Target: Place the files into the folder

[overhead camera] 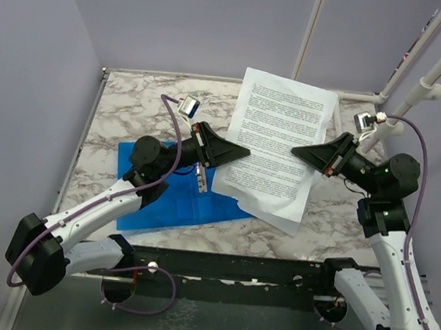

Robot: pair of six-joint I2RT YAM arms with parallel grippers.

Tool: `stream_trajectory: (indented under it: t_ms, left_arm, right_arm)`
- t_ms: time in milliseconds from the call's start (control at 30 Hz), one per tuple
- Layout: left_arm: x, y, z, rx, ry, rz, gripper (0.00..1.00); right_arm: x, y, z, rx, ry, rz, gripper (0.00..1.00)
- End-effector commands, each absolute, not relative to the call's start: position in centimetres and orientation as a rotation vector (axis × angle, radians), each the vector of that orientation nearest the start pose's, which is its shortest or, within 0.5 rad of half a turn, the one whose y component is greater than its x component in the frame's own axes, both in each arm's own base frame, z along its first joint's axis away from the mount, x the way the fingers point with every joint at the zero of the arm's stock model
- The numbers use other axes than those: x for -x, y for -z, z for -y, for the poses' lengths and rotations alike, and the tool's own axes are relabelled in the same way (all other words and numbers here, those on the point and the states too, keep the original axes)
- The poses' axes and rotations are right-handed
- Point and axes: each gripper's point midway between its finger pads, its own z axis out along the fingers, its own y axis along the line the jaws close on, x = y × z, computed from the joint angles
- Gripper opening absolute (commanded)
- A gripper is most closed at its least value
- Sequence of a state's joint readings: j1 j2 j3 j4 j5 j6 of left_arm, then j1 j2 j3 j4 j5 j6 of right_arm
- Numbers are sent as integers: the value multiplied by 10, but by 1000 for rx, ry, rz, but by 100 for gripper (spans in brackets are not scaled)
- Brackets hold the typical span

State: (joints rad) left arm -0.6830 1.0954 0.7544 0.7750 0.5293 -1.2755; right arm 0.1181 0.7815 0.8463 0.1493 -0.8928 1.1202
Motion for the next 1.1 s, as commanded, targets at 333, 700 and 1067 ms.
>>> stream_trajectory:
  t_ms: [333,700,1067]
  left_arm:
    - [-206,-357,290,-41,1665,-1620,58]
    - [-240,-285,227,154,1077,-1869,86]
    - [-252,-210,167,291,601,-2059,99]
  right_arm:
    - [-220,-389,-182,29,-1488,-1683,0]
    - [-254,-337,-203,33,-1378,-1885,1]
    - [-292,-263,-237,64,-1139,-2142,1]
